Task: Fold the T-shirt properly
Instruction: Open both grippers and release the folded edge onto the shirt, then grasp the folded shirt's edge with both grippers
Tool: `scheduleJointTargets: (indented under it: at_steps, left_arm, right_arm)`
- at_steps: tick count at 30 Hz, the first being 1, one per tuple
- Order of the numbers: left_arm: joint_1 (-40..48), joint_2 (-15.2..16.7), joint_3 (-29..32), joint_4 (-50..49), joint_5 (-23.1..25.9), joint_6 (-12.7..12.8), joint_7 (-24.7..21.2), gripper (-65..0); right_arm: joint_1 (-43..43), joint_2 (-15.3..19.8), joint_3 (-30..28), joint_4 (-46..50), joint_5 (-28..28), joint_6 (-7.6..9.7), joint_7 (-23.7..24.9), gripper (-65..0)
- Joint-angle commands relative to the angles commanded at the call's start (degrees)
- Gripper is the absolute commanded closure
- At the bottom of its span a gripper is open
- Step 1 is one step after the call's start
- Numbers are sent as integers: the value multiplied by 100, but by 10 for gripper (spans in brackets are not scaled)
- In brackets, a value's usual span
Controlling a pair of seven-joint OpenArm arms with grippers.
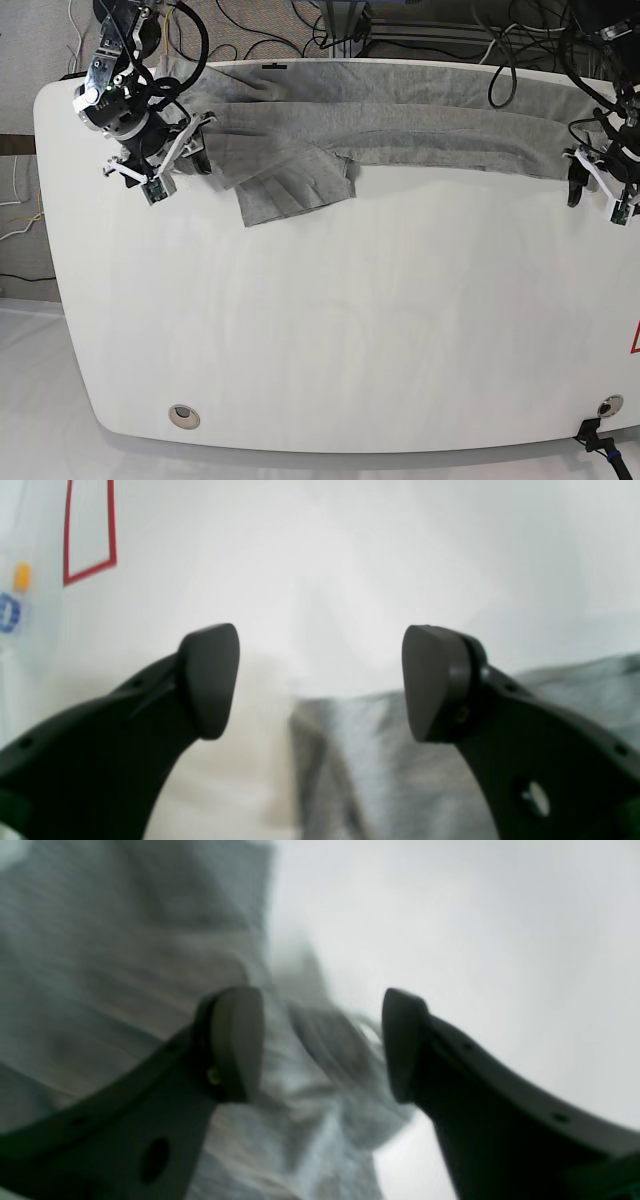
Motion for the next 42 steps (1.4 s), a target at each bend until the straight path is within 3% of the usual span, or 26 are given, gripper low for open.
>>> scheduleJointTargets:
  at_steps: [1, 3, 6, 7, 16, 23, 28, 38, 42]
  left_arm:
    - [26, 79, 0, 53, 0, 0, 0, -462]
    - [62, 237, 0, 149, 0, 0, 0, -363]
    - [308, 440, -9, 536, 0, 0, 9, -143]
    - [422, 475, -9, 712, 0, 0, 9, -99]
    - [914, 1002, -9, 985, 18, 0, -9, -102]
    - [914, 1160, 9, 923, 79, 0, -9, -101]
    - [897, 1178, 26, 343, 255, 0, -18, -19]
    - [879, 1327, 211, -510, 448, 0, -651, -1]
    - [738, 1292, 404, -1037, 440, 0, -747, -1]
  right_arm:
    - [-9, -18, 0, 0, 114, 0, 0, -255]
    - [-18, -18, 0, 0, 352, 0, -18, -189]
    - [-185, -26, -9, 18, 615, 0, -18, -60]
    - [-220, -26, -9, 53, 659, 0, -18, -19]
    - [-615, -440, -9, 53, 615, 0, 9, 0]
    - [-615, -686, -9, 35, 35, 0, 18, 0]
    - [-624, -677, -9, -255, 9, 0, 18, 0]
    - [-879, -695, -378, -1231, -774, 0, 1547, 0]
    - [-853, -677, -378, -1793, -782, 0, 1705, 0]
